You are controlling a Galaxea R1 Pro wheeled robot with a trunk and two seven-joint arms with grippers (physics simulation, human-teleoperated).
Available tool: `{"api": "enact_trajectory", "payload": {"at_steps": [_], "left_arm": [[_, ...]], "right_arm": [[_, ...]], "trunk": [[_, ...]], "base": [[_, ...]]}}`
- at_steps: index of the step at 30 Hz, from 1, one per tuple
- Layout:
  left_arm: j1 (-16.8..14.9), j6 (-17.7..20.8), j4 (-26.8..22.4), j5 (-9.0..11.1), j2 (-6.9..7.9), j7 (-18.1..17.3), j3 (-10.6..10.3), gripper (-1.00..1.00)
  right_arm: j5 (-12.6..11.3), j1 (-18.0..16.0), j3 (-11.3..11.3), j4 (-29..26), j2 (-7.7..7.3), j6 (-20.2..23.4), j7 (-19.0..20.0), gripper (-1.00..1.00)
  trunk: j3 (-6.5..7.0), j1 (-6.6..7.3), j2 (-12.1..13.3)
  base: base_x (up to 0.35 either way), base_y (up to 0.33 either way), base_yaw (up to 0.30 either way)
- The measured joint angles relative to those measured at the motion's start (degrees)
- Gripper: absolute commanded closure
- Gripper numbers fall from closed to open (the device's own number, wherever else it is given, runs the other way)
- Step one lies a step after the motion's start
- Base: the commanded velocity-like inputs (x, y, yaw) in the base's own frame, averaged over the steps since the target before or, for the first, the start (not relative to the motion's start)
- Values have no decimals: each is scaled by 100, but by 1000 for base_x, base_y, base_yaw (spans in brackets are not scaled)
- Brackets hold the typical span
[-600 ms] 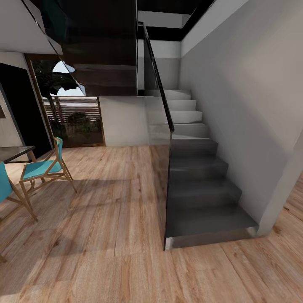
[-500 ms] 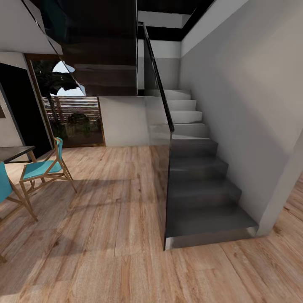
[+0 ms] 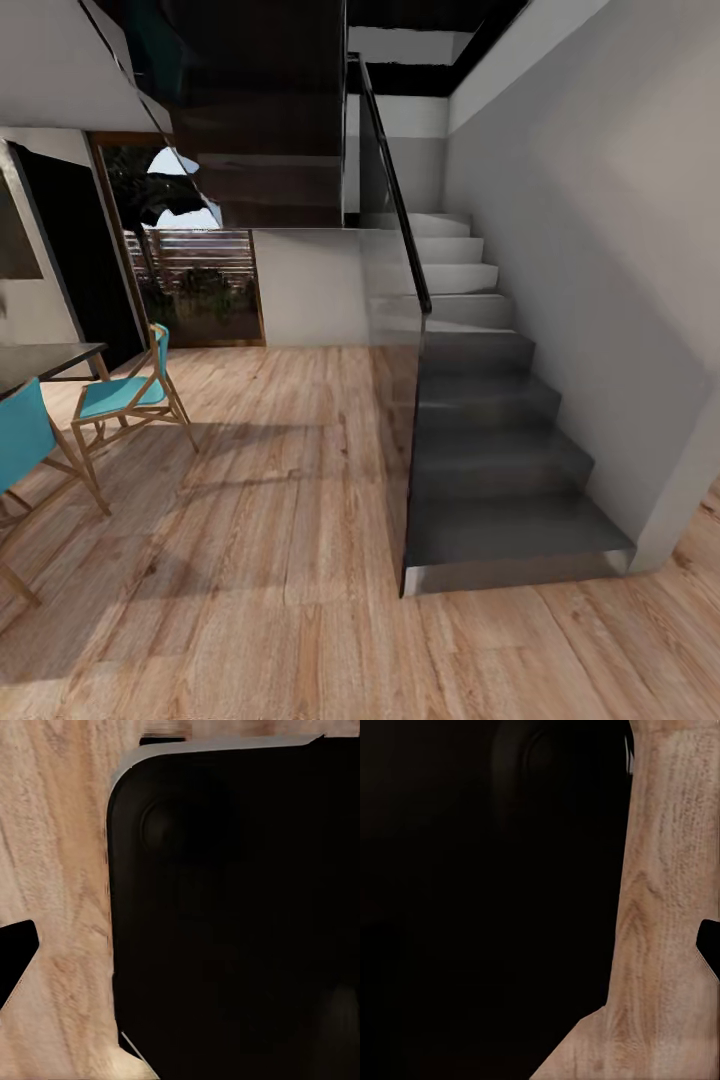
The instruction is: In the kitchen, take the popcorn bag from the countertop, put it into the microwave, and heat it until the popcorn is cooked so the cooked popcorn ends up inside the bag.
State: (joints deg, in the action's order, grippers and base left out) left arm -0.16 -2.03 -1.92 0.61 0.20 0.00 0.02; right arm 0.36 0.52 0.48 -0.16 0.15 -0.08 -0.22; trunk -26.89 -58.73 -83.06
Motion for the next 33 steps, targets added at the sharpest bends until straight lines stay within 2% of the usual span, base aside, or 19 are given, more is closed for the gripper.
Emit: {"api": "enact_trajectory", "payload": {"at_steps": [5, 33], "left_arm": [[0, -19, -2, -6, 196, 15, -13, -100], [0, -20, -2, 11, 191, 16, -25, -100]], "right_arm": [[8, 0, 2, 0, 13, -6, -5, -100], [11, 0, 0, 2, 11, -8, -6, -100]], "trunk": [[0, 0, 0], [0, 0, 0]], "base": [[0, 0, 275], [0, 0, 276]]}}
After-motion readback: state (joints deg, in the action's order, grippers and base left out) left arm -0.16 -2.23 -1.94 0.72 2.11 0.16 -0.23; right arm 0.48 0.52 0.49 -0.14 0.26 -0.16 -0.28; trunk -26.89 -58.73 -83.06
